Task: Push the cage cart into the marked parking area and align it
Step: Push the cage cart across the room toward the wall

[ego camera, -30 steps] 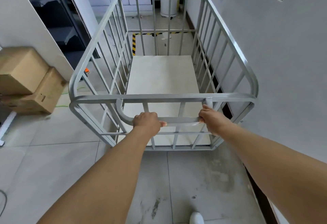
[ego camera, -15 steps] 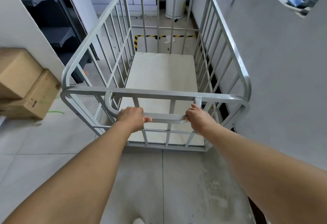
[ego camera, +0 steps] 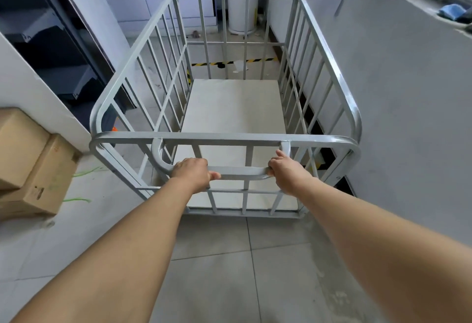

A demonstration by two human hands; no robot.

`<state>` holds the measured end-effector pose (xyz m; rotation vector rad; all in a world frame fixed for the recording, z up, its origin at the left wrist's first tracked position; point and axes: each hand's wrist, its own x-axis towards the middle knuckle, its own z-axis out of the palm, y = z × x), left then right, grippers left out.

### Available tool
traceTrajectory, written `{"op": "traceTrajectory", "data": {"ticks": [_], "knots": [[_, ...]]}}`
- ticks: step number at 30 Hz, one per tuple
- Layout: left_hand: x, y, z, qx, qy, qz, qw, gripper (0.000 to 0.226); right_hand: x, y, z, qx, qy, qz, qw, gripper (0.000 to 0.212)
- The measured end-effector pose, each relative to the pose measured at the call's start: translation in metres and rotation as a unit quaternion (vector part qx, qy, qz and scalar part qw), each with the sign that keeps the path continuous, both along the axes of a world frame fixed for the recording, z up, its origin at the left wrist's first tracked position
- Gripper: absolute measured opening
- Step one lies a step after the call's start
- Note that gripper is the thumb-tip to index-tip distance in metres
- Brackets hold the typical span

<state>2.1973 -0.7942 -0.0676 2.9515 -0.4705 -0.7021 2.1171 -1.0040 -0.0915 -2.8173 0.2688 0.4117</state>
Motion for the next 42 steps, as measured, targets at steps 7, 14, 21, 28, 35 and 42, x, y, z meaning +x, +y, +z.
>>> {"op": "traceTrajectory", "data": {"ticks": [7,14,21,28,35,42], "knots": [[0.073,-0.013,0.001,-0.009,-0.019,0.005,1.0,0.049,0.075,-0.016,-0.002,0.015,-0.009,0.014,1.0,0.03],[0.141,-0.037,0.001,-0.016,-0.03,0.006,0.999,0.05,0.143,-0.04,-0.002,0.011,-0.01,0.006,1.0,0.03],[0.209,-0.056,0.001,-0.016,-0.021,-0.004,1.0,0.05,0.21,-0.057,-0.002,0.011,0.003,-0.016,1.0,0.027],[0.29,-0.056,-0.003,0.002,-0.01,-0.026,1.0,0.055,0.281,-0.055,-0.006,0.003,0.006,-0.052,0.999,0.024],[0.356,-0.049,-0.004,0.009,-0.019,-0.041,0.999,0.056,0.343,-0.042,-0.001,0.002,0.009,-0.063,0.998,0.025],[0.395,-0.048,-0.004,0.005,-0.019,-0.047,0.999,0.054,0.378,-0.037,0.0,-0.004,0.011,-0.07,0.997,0.023]]}}
